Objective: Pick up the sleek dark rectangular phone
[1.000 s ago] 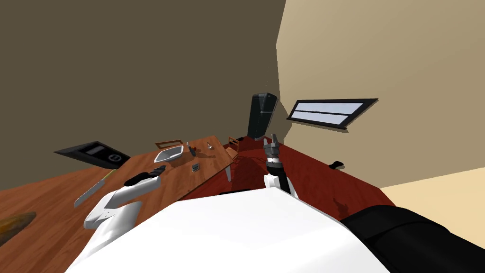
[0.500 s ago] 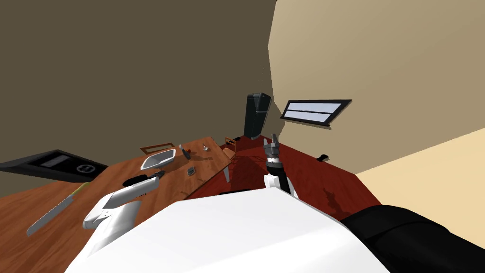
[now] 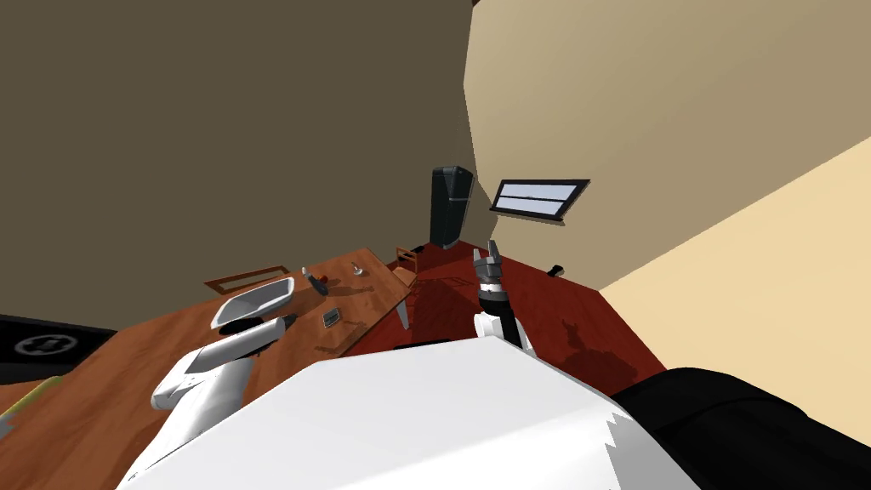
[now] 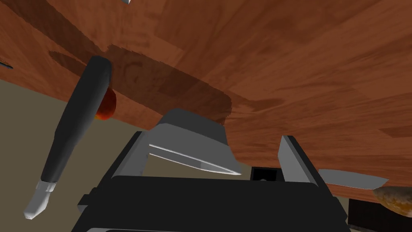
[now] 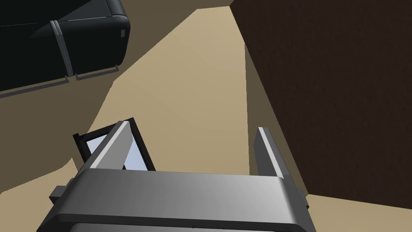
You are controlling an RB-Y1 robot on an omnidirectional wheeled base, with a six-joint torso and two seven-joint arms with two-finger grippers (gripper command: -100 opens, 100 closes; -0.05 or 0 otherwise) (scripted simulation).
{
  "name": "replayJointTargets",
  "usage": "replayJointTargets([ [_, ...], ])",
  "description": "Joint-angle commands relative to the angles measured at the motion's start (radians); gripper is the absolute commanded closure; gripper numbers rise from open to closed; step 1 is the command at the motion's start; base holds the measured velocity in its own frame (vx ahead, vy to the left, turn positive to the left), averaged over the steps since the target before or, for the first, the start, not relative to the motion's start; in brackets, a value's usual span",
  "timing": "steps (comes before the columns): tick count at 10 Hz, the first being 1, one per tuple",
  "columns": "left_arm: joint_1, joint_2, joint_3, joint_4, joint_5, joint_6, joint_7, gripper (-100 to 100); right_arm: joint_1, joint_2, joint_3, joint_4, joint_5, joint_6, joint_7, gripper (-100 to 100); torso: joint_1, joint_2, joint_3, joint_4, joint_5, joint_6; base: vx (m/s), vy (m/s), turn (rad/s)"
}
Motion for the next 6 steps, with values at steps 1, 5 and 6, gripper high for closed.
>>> replayJointTargets([
  [1, -0.016, 0.004, 0.006, 0.032, -0.002, 0.024, -0.018, -100, 0.000, 0.000, 0.000, 0.000, 0.000, 0.000, 0.000, 0, 0.000, 0.000, 0.000, 0.000, 0.000, 0.000, -0.011, 0.034, -0.141],
  [5, -0.066, 0.024, 0.043, 0.152, 0.021, 0.126, -0.116, -100, 0.000, 0.000, 0.000, 0.000, 0.000, 0.000, 0.000, 0, 0.001, 0.000, 0.000, 0.000, 0.000, -0.002, -0.012, 0.046, -0.237],
  [6, -0.066, 0.024, 0.043, 0.152, 0.021, 0.132, -0.116, -100, 0.000, 0.000, 0.000, 0.000, 0.000, 0.000, 0.000, 0, 0.001, 0.000, 0.000, 0.000, 0.000, -0.001, -0.009, 0.033, -0.098],
])
